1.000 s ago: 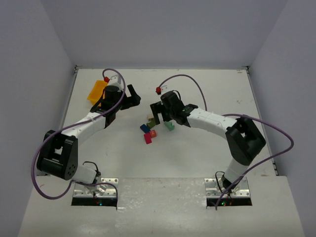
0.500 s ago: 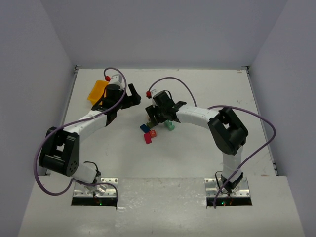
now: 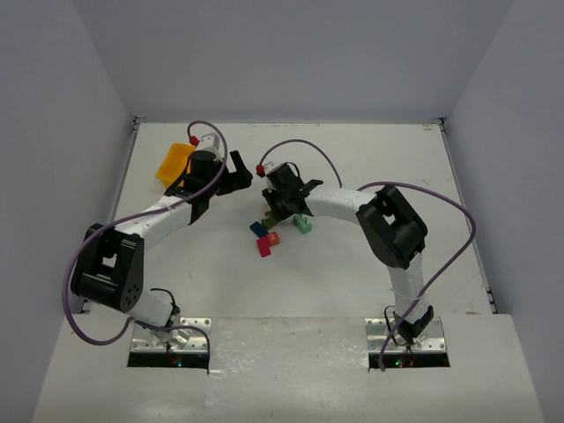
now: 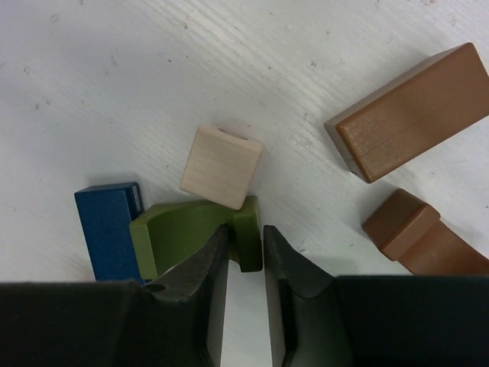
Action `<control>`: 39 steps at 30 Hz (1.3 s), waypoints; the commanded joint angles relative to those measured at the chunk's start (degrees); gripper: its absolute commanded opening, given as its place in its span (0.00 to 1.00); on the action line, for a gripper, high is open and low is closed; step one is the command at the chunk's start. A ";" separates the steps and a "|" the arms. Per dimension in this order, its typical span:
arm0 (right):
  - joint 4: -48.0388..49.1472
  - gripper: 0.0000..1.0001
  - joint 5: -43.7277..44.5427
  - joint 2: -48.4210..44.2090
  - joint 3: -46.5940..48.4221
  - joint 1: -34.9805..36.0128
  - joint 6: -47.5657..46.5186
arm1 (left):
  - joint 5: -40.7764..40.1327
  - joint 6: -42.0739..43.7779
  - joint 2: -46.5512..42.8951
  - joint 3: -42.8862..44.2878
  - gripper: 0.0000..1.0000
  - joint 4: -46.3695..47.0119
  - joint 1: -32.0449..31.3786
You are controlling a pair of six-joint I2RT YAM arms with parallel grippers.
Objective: Build the wood block tower
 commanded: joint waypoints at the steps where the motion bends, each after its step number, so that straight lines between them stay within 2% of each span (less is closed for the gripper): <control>1: 2.11 0.17 0.05 -0.41 1.75 -0.36 -0.41 | 0.38 0.67 0.19 2.69 1.00 1.34 -0.18; 4: 1.96 0.04 -0.14 -1.54 1.22 -0.36 -1.02 | 2.00 0.76 0.54 3.04 1.00 1.16 -0.18; 7: 3.34 0.00 -0.34 -5.27 -1.65 -0.33 -2.26 | 4.32 1.16 0.41 3.19 1.00 1.16 -0.18; 12: 21.24 0.00 -1.58 -16.67 -14.58 -0.34 -8.94 | 12.40 1.93 -1.52 2.03 1.00 3.09 -0.18; 16: 39.23 0.00 -3.83 -27.91 -27.11 -0.36 -14.57 | 27.17 3.04 -3.23 0.32 1.00 7.21 -0.18; 20: 57.02 0.00 -9.68 -37.00 -39.00 -0.84 -18.89 | 47.18 3.10 -2.39 -0.56 1.00 13.45 -0.27; 23: 64.04 0.00 -12.04 -41.34 -43.39 -1.25 -19.69 | 59.86 1.17 -0.17 -0.30 1.00 18.77 -0.51; 25: 66.24 0.00 -12.36 -43.22 -45.02 -1.37 -20.15 | 65.54 -1.31 1.12 -0.43 1.00 23.60 -1.02; 31: 71.85 0.00 -13.48 -46.47 -48.09 -1.41 -20.73 | 72.90 -6.43 0.71 -2.31 0.99 32.33 -2.18; 36: 80.08 0.00 -13.56 -48.25 -51.60 -1.50 -20.41 | 75.78 -11.86 -1.16 -4.20 0.84 40.58 -3.10; 39: 80.53 0.00 -13.93 -48.52 -52.04 -1.50 -20.77 | 75.85 -14.00 -1.96 -4.89 0.77 43.32 -3.43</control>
